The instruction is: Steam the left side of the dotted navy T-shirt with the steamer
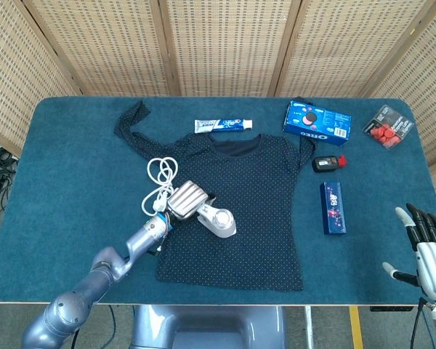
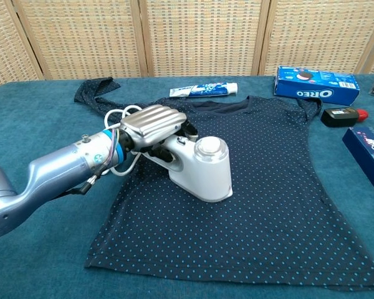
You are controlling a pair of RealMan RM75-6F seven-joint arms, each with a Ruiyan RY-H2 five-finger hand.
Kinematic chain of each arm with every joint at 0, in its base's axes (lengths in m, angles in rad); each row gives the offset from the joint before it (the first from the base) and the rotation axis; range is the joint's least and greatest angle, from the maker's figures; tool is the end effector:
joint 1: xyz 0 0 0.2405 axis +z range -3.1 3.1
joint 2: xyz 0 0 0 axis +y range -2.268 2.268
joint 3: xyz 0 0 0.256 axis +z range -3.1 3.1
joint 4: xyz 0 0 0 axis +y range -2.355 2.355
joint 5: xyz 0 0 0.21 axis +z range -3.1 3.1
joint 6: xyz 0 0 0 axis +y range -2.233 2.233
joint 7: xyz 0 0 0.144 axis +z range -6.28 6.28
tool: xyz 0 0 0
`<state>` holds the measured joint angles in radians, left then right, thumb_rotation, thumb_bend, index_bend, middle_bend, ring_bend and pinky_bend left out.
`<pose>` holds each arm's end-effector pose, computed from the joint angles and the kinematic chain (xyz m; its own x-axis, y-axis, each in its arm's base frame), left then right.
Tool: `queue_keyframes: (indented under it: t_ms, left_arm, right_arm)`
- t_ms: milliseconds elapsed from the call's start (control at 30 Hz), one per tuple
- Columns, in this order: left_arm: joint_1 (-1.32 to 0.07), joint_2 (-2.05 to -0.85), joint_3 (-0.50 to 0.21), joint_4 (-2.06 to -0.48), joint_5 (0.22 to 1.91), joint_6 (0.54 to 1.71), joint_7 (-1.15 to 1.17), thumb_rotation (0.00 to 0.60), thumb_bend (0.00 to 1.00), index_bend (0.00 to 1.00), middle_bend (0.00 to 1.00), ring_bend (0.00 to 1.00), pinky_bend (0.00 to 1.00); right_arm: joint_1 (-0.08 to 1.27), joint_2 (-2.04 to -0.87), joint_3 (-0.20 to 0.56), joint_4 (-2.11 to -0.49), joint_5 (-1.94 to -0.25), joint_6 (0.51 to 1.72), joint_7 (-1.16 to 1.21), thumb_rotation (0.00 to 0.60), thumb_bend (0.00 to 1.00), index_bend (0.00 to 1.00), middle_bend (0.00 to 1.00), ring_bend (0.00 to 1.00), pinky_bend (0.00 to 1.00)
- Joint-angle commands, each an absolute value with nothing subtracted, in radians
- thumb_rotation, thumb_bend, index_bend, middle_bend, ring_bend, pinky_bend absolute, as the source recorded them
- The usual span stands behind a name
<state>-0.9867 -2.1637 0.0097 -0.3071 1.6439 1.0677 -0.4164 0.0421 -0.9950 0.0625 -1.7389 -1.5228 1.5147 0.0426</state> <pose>-0.1043 0.3843 -0.1282 0.5120 0.0869 0.8546 0.6222 -0.7234 -0.2992 -0.2955 -0.1694 0.1903 0.3542 0.0221 0.9349 -0.9351 -0.0022 0.3543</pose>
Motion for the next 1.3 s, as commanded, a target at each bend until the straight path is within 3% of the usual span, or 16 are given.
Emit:
queue_keyframes:
  t_ms: [33, 567, 1300]
  left_arm:
    - [-0.962, -2.136, 0.055, -0.351, 1.686, 1.120, -0.430, 0.600, 0.65, 1.00, 0.82, 0.71, 0.77]
    - [-0.949, -2.051, 0.141, -0.556, 1.781, 1.215, -0.361, 0.600, 0.64, 1.00, 0.82, 0.71, 0.77]
    - [-0.899, -2.039, 0.125, -0.376, 1.749, 1.224, -0.368, 0.600, 0.64, 1.00, 0.82, 0.71, 0.77]
  right_arm:
    - [0.042, -0.996, 0.062, -1.740, -1.524, 1.515, 0.040, 0.600, 0.00, 0.01, 0.00, 0.00, 0.00]
    - [0.040, -0.998, 0.059, -1.747, -1.529, 1.520, 0.025, 0.600, 0.00, 0.01, 0.00, 0.00, 0.00]
    - [0.042, -1.003, 0.056, -1.750, -1.531, 1.513, 0.010, 0.600, 0.00, 0.01, 0.00, 0.00, 0.00]
